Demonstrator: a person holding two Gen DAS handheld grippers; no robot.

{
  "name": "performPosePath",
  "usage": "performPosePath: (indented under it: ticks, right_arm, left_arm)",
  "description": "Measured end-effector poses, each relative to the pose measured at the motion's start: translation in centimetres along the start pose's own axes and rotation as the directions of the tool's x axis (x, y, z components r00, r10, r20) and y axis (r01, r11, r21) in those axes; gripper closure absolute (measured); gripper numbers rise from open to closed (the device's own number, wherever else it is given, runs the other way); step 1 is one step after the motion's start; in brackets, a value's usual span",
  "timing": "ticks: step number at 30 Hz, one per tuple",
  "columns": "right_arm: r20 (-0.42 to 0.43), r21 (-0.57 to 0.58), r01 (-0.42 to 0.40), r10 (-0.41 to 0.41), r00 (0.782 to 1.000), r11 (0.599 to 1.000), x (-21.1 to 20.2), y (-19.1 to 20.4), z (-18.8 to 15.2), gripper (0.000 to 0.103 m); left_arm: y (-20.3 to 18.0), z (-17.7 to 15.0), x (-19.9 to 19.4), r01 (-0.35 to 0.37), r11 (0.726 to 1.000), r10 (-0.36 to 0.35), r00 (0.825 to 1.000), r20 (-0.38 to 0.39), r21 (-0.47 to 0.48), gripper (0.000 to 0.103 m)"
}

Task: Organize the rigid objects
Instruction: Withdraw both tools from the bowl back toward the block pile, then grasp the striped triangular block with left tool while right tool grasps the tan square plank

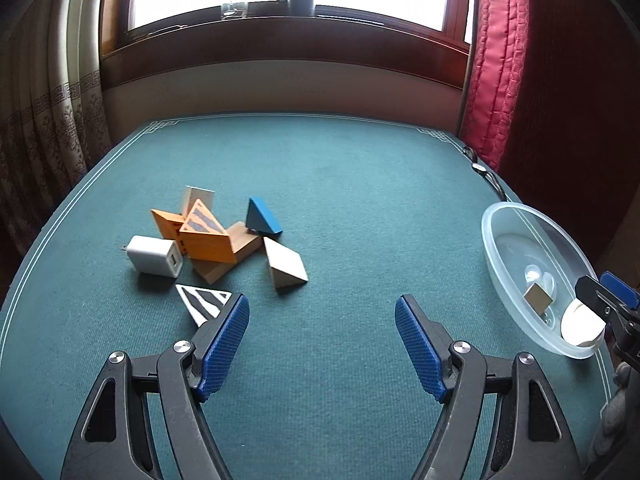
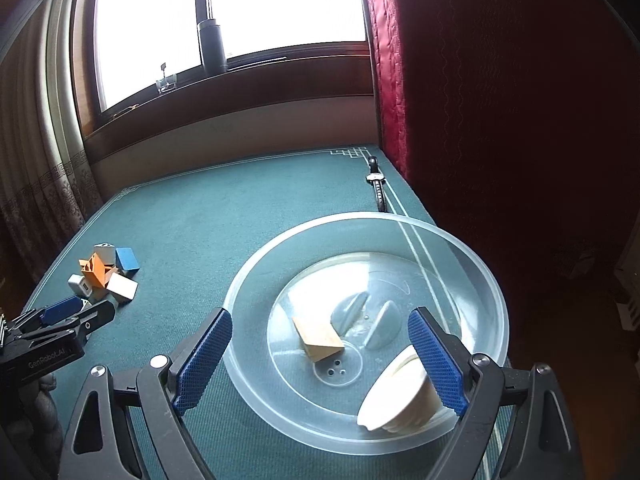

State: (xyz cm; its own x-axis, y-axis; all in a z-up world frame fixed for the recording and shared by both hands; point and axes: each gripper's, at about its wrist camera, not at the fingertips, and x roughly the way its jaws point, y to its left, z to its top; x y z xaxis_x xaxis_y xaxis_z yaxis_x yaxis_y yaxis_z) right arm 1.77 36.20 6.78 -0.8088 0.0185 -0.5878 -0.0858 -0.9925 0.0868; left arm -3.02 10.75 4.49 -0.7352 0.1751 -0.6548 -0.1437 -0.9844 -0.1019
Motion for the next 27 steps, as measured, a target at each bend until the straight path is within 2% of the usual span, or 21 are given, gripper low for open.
performPosePath:
  ticks: [8, 15, 27]
  right_arm:
    - [-0.011, -0.08, -0.071, 0.071, 0.997, 0.994, -0.1, 4.2, -0.8, 0.01]
    - [-0.042, -0.169, -0.147, 0.142, 0.989, 0.975, 0.1, 8.7, -2.0, 0.01]
    - [-0.154, -0.236, -0.237, 0.205, 0.967, 0.942, 1.5, 13.6, -4.8, 0.01]
  left_arm:
    - [5.3, -0.9, -0.3, -0.073, 0.996, 0.072, 0.997, -0.014, -0.046, 0.027]
    - [6.9, -1.5, 0.5, -0.085, 0.996, 0.084, 0.996, -0.04, -0.018, 0.027]
    - [8.0, -0.2, 3.2, -0.021, 0.999, 0.018, 0.996, -0.093, -0.037, 0.027]
